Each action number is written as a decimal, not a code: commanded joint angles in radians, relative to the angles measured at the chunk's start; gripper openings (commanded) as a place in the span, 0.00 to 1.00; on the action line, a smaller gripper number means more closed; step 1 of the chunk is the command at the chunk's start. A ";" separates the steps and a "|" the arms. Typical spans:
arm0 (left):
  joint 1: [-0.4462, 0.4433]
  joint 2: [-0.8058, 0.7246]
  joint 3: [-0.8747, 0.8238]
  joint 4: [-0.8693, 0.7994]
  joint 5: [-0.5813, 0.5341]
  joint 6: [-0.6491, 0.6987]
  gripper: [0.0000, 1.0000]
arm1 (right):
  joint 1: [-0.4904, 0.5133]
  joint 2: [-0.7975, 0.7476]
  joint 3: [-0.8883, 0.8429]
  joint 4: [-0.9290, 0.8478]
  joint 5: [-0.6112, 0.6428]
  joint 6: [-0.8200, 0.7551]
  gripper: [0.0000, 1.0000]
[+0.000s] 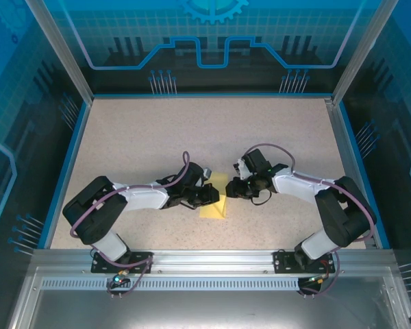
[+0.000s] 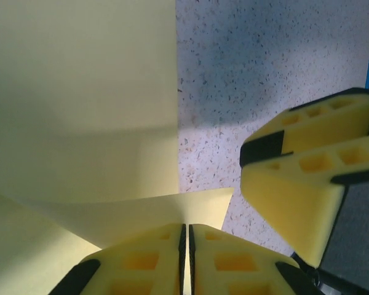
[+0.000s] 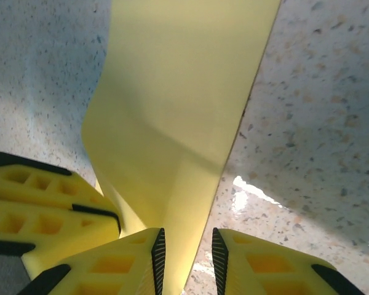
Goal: Fold a paper plane with a square sheet of paper (pick it up from the middle)
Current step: Fold the triangle a second time at the center of the table.
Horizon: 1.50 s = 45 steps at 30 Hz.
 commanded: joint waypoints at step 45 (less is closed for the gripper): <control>-0.005 0.074 0.058 -0.008 -0.014 -0.003 0.12 | 0.023 0.177 0.071 0.047 0.007 -0.074 0.07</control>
